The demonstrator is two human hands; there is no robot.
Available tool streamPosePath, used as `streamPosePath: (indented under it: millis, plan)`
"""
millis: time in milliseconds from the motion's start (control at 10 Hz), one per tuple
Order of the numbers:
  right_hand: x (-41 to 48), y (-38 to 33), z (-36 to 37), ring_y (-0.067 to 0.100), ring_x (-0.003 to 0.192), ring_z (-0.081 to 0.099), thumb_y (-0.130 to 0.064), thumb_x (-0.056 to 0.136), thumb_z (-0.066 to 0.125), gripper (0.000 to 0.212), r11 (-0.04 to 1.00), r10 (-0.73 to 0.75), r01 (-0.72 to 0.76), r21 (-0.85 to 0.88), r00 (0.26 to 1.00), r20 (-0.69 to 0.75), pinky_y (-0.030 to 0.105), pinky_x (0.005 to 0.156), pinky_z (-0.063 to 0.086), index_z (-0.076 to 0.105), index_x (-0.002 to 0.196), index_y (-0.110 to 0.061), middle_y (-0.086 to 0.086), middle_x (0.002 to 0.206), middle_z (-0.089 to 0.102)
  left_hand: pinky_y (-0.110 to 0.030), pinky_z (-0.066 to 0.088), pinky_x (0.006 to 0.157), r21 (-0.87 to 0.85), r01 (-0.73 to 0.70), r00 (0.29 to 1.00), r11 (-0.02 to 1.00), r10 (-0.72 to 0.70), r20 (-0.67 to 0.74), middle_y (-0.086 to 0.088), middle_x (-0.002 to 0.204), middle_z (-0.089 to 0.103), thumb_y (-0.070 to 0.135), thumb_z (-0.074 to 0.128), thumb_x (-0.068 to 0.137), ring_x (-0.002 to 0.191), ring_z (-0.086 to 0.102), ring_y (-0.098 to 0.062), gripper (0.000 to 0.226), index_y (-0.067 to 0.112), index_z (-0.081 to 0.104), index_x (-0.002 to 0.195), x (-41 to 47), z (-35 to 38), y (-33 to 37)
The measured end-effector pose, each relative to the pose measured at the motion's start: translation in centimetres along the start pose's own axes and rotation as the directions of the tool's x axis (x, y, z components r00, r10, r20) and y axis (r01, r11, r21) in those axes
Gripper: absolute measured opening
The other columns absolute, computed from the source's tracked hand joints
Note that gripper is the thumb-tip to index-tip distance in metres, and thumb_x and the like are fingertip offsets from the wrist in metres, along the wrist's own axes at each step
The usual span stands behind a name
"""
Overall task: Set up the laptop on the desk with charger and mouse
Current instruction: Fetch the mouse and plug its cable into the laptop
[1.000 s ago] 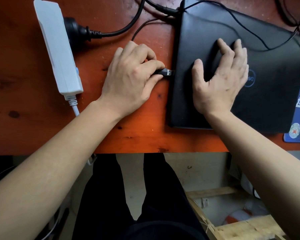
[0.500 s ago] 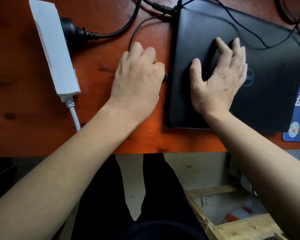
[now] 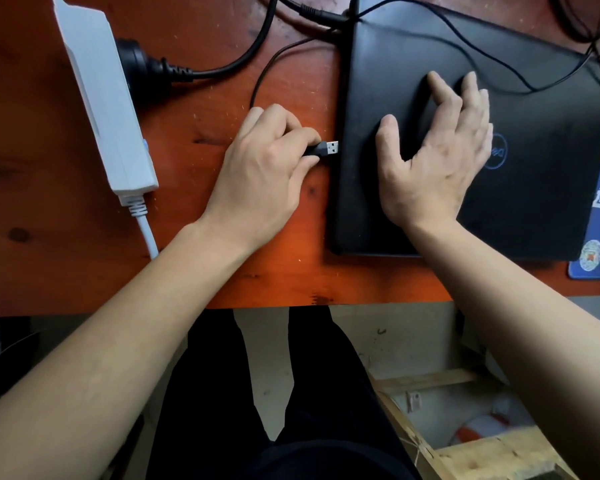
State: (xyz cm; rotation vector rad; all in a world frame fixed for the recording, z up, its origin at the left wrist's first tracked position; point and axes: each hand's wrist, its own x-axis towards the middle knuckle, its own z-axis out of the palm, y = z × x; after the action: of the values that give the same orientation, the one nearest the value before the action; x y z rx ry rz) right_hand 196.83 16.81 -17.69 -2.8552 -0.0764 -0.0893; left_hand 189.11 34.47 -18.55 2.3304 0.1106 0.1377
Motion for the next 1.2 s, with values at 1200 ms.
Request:
streamPosePath:
  millis: [1200]
  plan:
    - [0.0,0.7,0.5,0.038,0.152,0.015,-0.057,0.089,0.044,0.068,0.998,-0.051,0.051,-0.041,0.999,-0.007,0.058,0.121,0.01,0.042,0.147,-0.021,0.019,0.162,0.025,-0.041,0.04,0.096,0.29,0.203,0.901,0.935,-0.063,-0.429,-0.019,0.126,0.052,0.031,0.046,0.098,0.113,0.05,-0.03,0.036,0.005,0.058,0.121,1.9,1.4,-0.1]
